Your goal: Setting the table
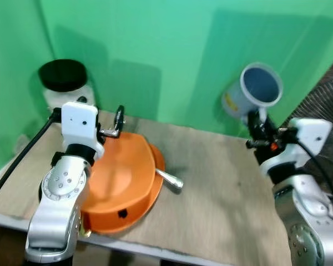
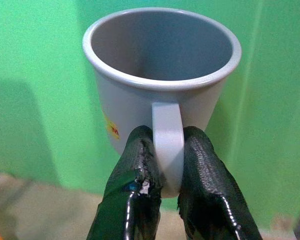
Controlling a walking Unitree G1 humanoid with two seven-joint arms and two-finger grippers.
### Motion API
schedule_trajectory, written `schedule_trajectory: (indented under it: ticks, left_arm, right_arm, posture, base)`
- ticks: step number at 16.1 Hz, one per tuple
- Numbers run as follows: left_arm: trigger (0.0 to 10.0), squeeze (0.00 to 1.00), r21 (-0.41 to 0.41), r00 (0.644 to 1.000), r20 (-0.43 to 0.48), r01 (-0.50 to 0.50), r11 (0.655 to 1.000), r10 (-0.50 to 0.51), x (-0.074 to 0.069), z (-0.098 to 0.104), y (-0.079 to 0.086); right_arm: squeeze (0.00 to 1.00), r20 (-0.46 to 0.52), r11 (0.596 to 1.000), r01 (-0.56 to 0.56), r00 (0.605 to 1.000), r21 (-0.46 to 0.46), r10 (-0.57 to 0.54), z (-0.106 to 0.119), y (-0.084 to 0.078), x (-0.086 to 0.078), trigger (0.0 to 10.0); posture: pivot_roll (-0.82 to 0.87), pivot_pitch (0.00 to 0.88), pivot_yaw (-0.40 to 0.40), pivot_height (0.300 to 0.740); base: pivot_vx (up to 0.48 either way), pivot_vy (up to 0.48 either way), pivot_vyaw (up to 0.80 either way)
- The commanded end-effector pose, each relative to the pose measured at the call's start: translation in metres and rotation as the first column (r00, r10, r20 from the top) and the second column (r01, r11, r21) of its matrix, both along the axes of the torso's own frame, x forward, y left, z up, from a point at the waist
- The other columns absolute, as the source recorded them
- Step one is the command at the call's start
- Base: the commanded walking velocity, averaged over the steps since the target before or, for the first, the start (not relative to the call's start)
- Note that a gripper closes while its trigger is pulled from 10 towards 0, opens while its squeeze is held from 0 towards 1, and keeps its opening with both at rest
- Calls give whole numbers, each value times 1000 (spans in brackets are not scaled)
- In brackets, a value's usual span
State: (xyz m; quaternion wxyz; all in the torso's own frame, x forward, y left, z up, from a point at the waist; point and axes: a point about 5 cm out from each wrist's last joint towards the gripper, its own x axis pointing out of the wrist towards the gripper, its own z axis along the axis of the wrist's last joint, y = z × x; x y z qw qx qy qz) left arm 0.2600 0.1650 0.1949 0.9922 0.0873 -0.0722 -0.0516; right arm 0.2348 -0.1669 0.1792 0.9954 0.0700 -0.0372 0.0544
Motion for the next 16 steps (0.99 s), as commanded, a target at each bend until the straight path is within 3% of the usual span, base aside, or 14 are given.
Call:
schedule_trajectory:
  ticks: [1, 16]
  left_arm:
    - [10000, 0, -3, 1000, -13, 20, 1000, -20, 0, -2, -1]
    - [10000, 0, 34, 992, -58, 113, 993, -111, 7, -6, -9]
  right_arm:
    - [0, -13, 1000, -1, 1000, -10, 1, -1, 1, 0, 10000]
    - [0, -38, 999, 41, 998, -17, -42, -7, 6, 0, 10000]
  posture:
    - [33, 2, -99, 740]
    - [21, 0, -45, 740]
  base:
    - [0, 0, 0]
    - [-35, 0, 0]
